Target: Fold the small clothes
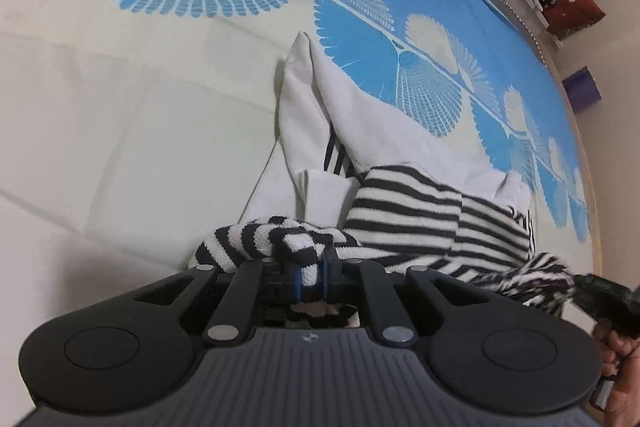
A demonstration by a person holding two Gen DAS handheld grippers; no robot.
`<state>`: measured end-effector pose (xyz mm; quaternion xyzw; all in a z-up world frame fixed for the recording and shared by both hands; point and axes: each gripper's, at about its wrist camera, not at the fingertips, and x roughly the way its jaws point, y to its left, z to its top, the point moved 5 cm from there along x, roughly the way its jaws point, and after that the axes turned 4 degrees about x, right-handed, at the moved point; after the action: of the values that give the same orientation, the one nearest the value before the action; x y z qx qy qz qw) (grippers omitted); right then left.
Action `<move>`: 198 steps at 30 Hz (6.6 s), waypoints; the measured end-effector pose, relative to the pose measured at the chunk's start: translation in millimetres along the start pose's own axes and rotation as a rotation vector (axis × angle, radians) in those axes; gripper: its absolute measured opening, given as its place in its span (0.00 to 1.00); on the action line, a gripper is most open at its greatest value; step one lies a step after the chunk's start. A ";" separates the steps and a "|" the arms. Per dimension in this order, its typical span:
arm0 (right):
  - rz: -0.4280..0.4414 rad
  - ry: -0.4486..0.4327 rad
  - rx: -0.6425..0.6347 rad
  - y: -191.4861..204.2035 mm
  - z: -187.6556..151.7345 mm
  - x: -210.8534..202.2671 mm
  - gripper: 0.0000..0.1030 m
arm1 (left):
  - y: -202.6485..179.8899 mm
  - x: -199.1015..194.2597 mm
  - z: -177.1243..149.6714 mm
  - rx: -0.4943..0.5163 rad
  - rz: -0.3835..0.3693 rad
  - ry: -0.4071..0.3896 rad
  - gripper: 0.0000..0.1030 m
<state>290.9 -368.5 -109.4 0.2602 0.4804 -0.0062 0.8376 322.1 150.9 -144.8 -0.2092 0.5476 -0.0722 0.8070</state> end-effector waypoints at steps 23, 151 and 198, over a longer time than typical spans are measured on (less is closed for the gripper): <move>0.103 -0.082 0.010 0.5 43.8 1.1 0.47 | -6.5 -66.2 34.8 -0.019 -0.205 -0.278 0.72; 0.041 -0.153 0.141 -76.1 -10.9 -62.0 0.03 | 53.5 -57.8 -50.4 0.055 0.249 -0.092 0.01; -0.250 -0.009 -0.195 -30.0 -28.4 -4.7 0.34 | -32.6 -13.3 -44.1 0.128 0.189 -0.122 0.55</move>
<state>257.9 -383.1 -129.9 0.1159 0.5035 -0.0648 0.8538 280.3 114.7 -133.7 -0.1088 0.5092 -0.0179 0.8536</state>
